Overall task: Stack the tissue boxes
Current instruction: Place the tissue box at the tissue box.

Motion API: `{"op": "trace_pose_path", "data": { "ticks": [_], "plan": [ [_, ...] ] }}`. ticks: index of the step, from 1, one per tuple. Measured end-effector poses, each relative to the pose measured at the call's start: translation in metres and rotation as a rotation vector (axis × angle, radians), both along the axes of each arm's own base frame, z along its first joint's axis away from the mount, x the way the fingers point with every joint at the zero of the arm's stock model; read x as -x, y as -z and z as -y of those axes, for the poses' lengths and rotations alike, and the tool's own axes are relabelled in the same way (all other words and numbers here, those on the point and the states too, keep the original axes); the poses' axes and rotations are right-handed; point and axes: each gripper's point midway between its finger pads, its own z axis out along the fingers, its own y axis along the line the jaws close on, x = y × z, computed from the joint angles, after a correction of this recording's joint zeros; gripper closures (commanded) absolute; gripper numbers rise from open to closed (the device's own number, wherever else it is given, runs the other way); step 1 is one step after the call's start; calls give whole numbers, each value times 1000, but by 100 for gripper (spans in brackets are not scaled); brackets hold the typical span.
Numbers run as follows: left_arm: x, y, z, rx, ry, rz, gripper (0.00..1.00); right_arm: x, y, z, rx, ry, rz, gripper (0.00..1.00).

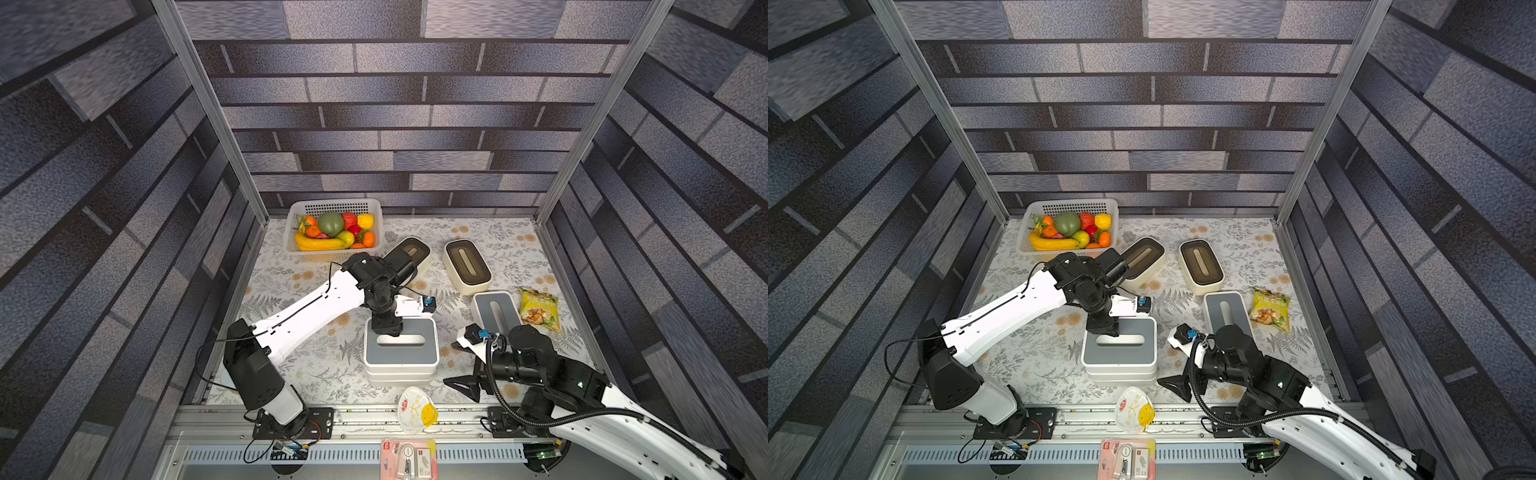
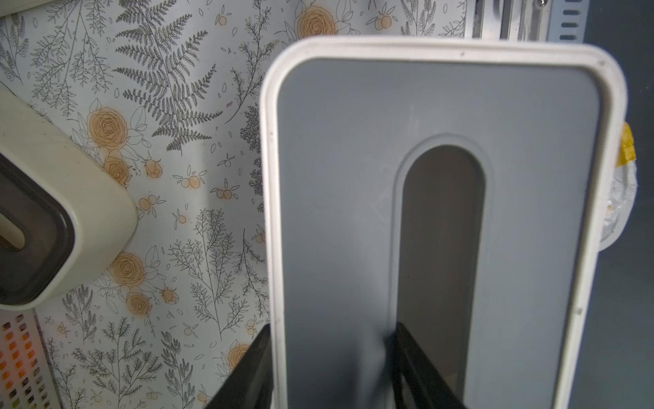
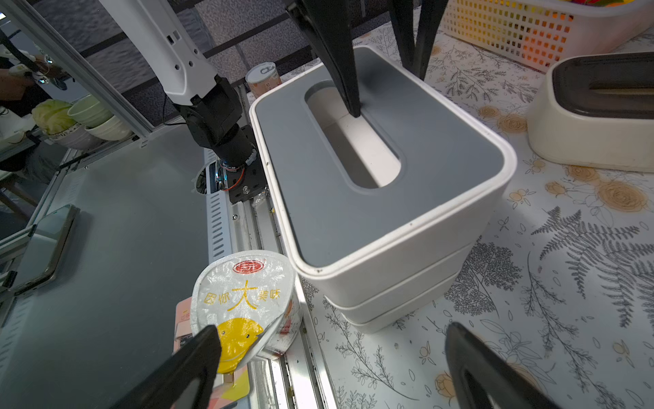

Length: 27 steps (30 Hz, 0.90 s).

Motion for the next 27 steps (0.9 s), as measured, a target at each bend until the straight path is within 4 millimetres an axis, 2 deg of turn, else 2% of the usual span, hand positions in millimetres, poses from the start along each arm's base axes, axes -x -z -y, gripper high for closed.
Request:
{"op": "trace_pose_path", "data": {
  "ticks": [9, 27],
  "plan": [
    [0, 0, 0, 0, 0, 0, 50, 2, 0, -1, 0, -7, 0, 0],
    [1, 3, 0, -2, 1, -3, 42, 3, 1, -1, 4, -15, -2, 0]
  ]
}}
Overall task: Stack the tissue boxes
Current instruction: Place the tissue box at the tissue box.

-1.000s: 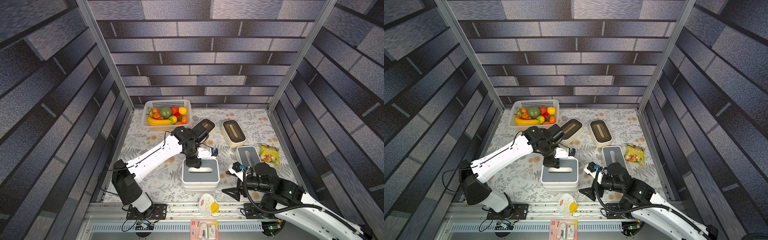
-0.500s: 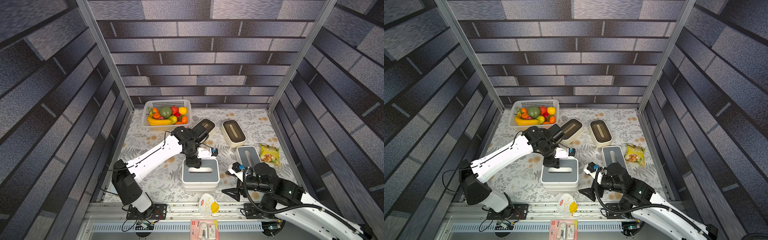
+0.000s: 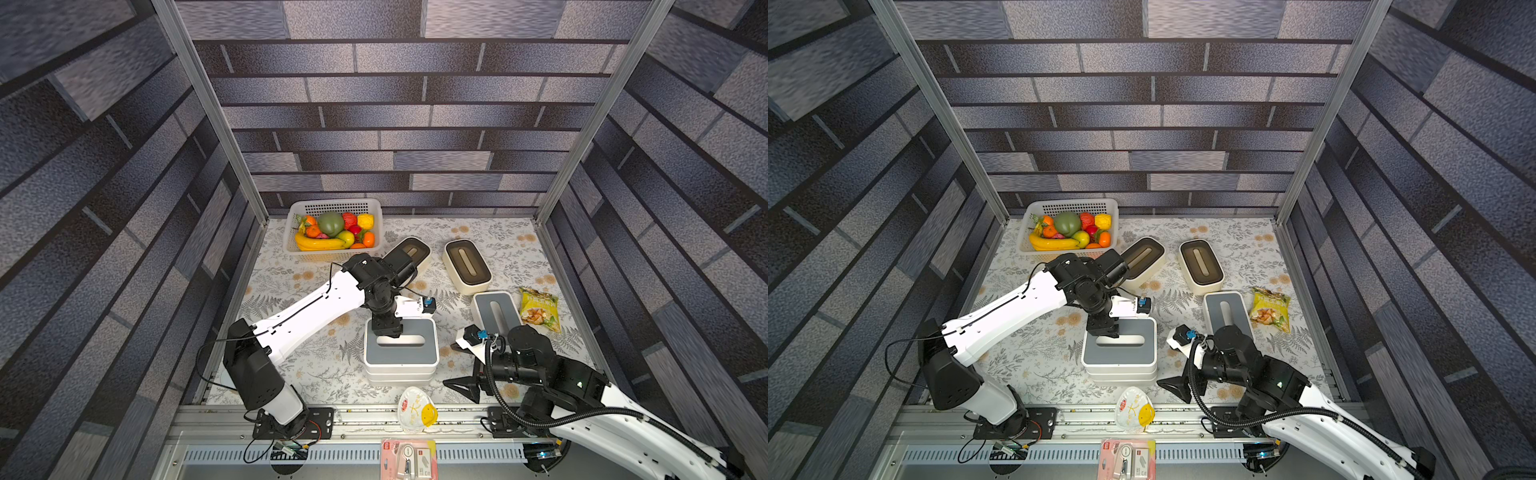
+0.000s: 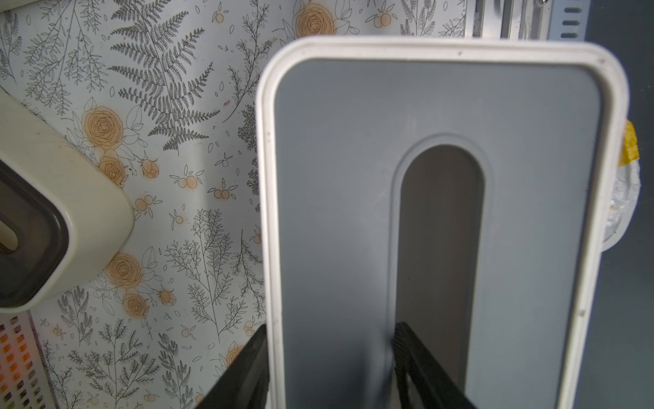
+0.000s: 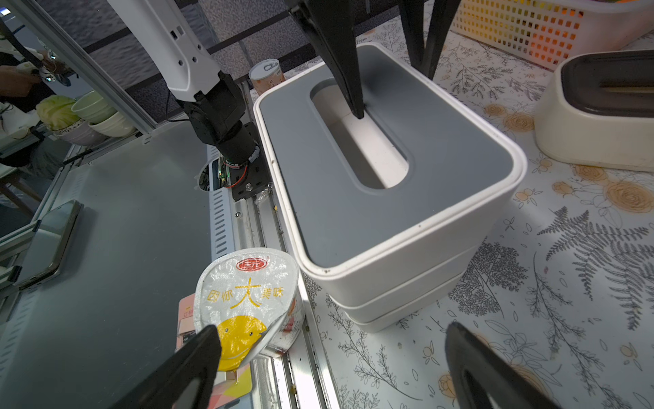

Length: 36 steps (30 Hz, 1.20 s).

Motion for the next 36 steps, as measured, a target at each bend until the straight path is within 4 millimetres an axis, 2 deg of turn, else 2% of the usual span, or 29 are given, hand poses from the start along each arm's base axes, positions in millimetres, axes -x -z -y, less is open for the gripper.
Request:
{"op": "trace_pose_path", "data": {
  "ticks": [19, 36],
  "plan": [
    [2, -5, 4, 28, 5, -15, 35, 1, 1, 0, 3, -5, -1, 0],
    [1, -15, 6, 51, 12, 4, 34, 1, 1, -1, 6, -4, 0, 0]
  ]
}}
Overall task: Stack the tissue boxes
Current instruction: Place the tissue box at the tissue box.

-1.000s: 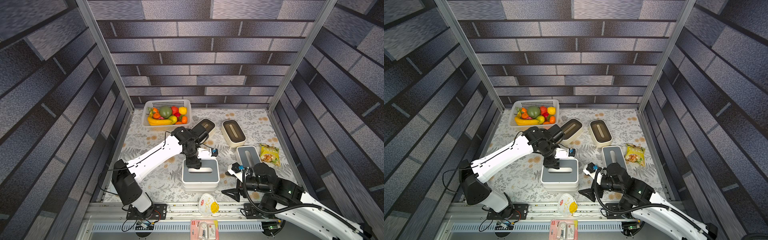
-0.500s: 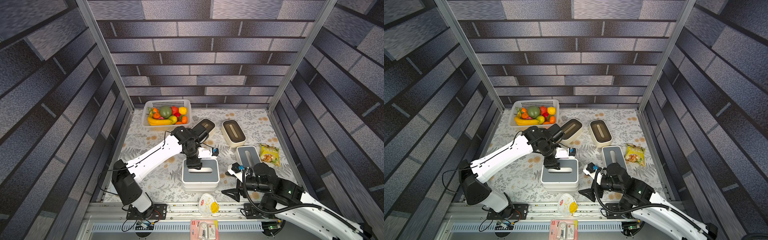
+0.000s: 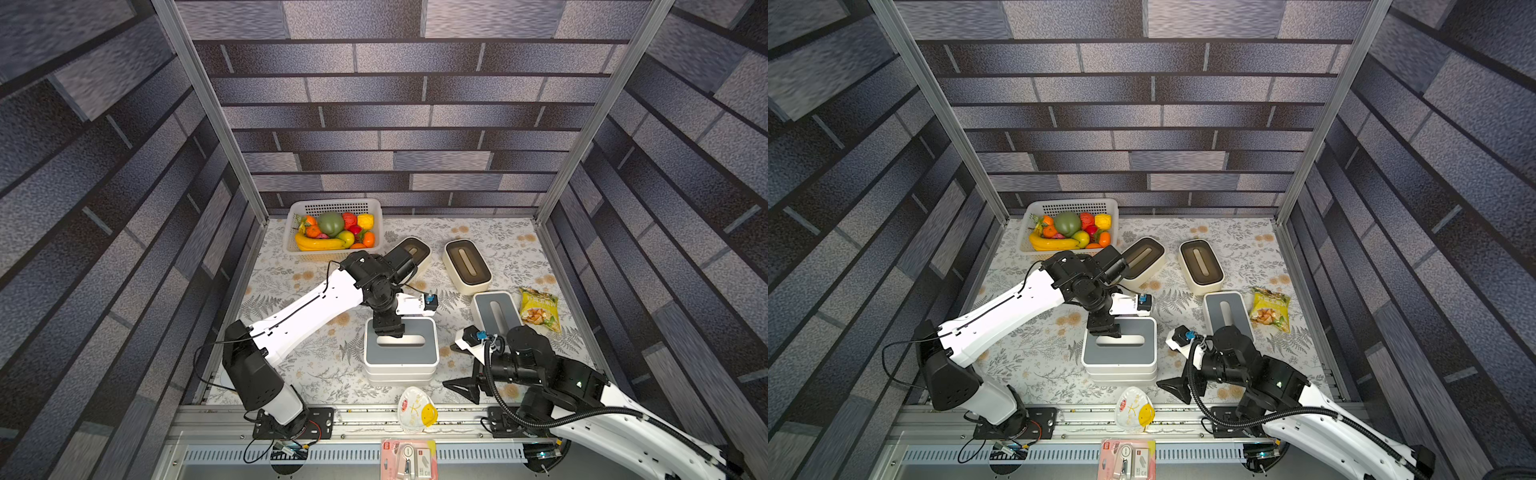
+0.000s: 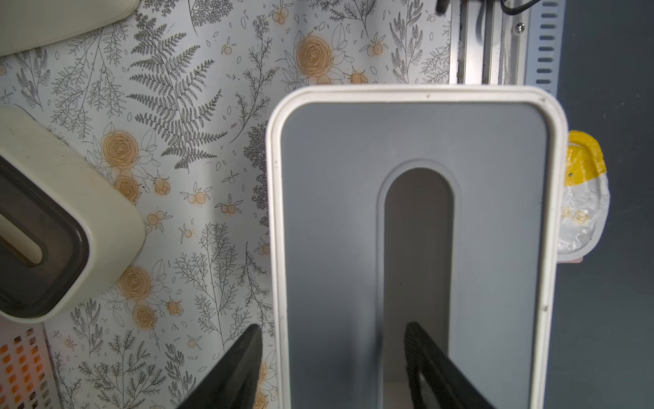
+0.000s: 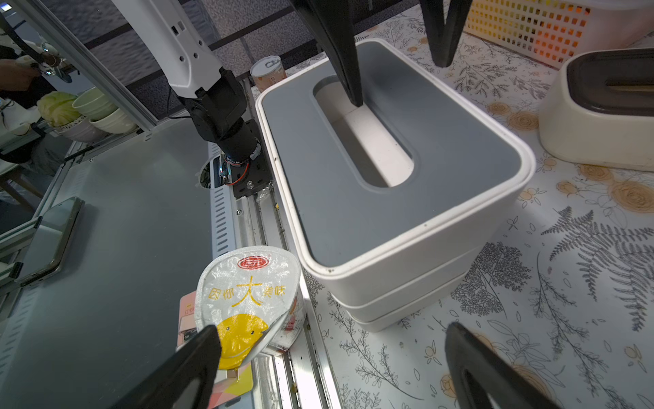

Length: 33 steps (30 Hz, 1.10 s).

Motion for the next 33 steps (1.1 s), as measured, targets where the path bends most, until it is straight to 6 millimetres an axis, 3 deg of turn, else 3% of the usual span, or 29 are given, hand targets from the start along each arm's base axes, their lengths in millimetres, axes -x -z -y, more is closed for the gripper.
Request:
{"op": "trace_pose_path", "data": {
  "ticks": [33],
  "plan": [
    [9, -29, -12, 86, -8, 56, 34, -11, -7, 6, -7, 66, 48, 0]
  ]
}}
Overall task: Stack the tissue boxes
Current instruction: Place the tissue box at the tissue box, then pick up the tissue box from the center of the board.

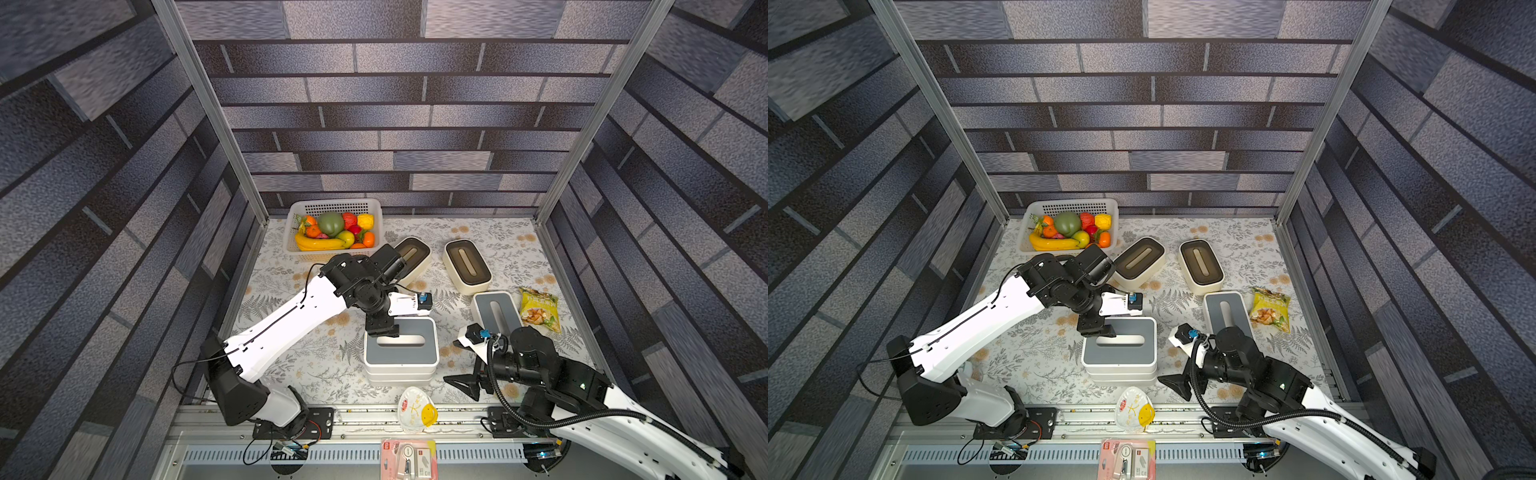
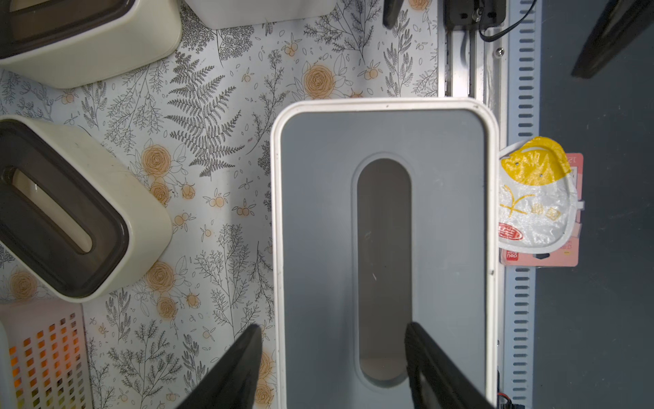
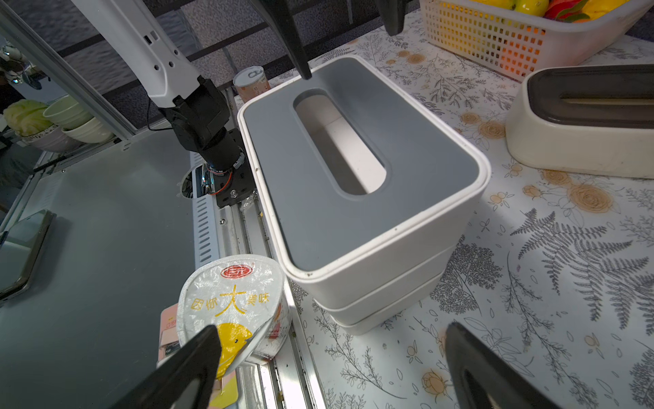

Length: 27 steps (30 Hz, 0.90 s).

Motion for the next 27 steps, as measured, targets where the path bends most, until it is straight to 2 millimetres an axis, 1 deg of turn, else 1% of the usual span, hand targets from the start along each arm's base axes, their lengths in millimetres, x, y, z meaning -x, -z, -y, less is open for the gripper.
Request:
{"op": "trace_pose_path", "data": {
  "ticks": [3, 5, 7, 9, 10, 11, 15, 18, 20, 24, 27],
  "plan": [
    [0, -7, -6, 40, -23, 13, 33, -6, -12, 5, -21, 40, 42, 0],
    [-1, -15, -11, 81, -51, 26, 33, -11, -21, 8, -36, 70, 74, 0],
    [-2, -24, -18, 127, -84, 39, 31, -16, -29, 11, -44, 101, 98, 0],
    [-1, -35, -26, 186, -125, 55, 26, -23, -34, 13, -42, 140, 117, 0],
    [-1, -40, -29, 217, -146, 62, 22, -26, -36, 15, -40, 162, 119, 0],
    [0, -46, -34, 257, -171, 71, 1, -31, -38, 17, -35, 193, 123, 0],
    [4, -62, -52, 388, -266, 115, 0, -53, -52, 21, -8, 321, 111, 0],
    [7, -69, -66, 478, -351, 150, 0, -68, -68, 22, 3, 409, 95, 0],
    [5, -72, -75, 537, -443, 150, 0, -78, -79, 24, -2, 475, 87, 0],
    [-9, -78, -89, 613, -617, 85, 0, -93, -97, 31, 3, 594, 72, 0],
    [-27, -75, -94, 636, -747, -22, 0, -106, -109, 38, 50, 684, 44, 0]
  ]
}}
